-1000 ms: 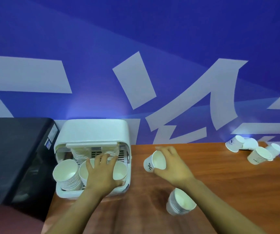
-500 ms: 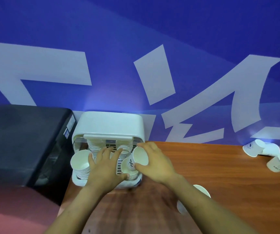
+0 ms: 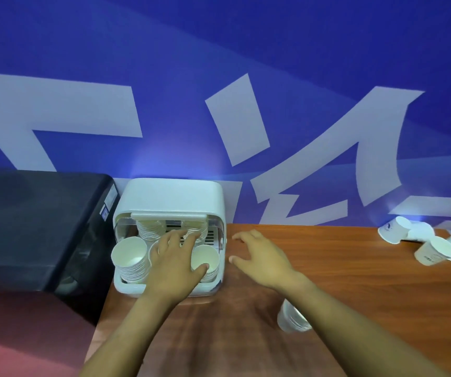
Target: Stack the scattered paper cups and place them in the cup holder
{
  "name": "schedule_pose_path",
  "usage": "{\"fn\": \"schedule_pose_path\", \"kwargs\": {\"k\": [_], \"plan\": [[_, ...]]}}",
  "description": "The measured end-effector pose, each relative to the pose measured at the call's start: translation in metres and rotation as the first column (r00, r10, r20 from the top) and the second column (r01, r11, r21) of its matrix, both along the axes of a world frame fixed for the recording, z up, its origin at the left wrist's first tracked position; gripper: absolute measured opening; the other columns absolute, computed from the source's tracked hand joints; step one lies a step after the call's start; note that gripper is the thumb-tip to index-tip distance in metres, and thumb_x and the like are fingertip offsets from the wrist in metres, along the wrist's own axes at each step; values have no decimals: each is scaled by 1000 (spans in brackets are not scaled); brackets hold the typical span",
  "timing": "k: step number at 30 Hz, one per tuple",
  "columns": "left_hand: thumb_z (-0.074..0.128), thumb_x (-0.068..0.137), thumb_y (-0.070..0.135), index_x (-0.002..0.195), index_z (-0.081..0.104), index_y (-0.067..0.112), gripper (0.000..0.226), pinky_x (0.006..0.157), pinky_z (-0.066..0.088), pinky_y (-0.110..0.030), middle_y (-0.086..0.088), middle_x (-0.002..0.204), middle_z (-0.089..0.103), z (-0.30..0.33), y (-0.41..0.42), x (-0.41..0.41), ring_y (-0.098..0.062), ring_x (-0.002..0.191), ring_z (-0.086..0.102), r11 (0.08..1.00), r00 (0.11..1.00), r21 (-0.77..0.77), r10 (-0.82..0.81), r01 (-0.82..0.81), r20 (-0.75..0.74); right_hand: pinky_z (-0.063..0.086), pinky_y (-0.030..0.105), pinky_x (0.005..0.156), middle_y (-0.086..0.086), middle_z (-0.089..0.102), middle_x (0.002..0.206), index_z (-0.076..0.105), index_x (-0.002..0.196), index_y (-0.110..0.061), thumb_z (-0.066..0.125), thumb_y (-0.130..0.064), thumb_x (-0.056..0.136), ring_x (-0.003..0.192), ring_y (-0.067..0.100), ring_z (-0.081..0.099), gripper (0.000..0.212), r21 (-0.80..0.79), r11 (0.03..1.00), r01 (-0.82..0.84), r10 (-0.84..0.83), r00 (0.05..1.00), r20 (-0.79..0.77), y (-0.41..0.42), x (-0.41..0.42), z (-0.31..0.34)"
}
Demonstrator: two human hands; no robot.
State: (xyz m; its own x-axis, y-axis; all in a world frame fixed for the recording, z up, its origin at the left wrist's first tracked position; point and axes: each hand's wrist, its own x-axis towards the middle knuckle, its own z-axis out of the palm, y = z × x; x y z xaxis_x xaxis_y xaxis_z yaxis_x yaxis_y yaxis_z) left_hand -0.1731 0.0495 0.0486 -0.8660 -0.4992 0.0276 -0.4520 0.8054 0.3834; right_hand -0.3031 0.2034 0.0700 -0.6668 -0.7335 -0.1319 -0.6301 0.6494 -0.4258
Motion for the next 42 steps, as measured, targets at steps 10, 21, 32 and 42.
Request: {"fn": "schedule_pose_path", "kwargs": {"k": [10, 21, 32, 42], "plan": [[59, 88, 36, 124, 54, 27, 38, 91, 45, -31, 8, 126, 56, 36, 105, -37, -15, 117, 52, 990, 984, 68, -116, 126, -133, 50, 28, 79, -14, 61, 92, 61, 108, -29, 61, -39, 85, 87, 7, 57, 25, -54, 996, 71, -69, 997, 26, 106, -37, 20], [60, 85, 36, 113, 58, 30, 29, 85, 48, -28, 13, 110, 61, 37, 263, -110, -10, 103, 58, 982, 990, 138, -122, 130, -68, 46, 27, 76, -13, 61, 88, 61, 108, -29, 62, -37, 85, 83, 8, 56, 24, -26, 996, 87, -85, 994, 75, 268, -104, 15], [60, 86, 38, 124, 54, 27, 40, 94, 45, -33, 4, 124, 55, 19, 311, -196, -19, 118, 49, 942, 955, 165, -297, 294, -5, 48, 27, 81, -12, 63, 93, 60, 113, -27, 61, -37, 86, 88, 10, 59, 29, 64, 957, 282, -289, 947, 144, 355, -156, 1], [56, 90, 37, 131, 47, 27, 43, 96, 43, -33, 3, 130, 48, 5, 380, -296, -20, 124, 42, 934, 940, 167, -331, 315, 77, 45, 33, 96, -4, 52, 129, 53, 126, -26, 61, -38, 86, 115, 13, 52, 42, 65, 959, 278, -283, 954, 98, 421, -258, -19]]}}
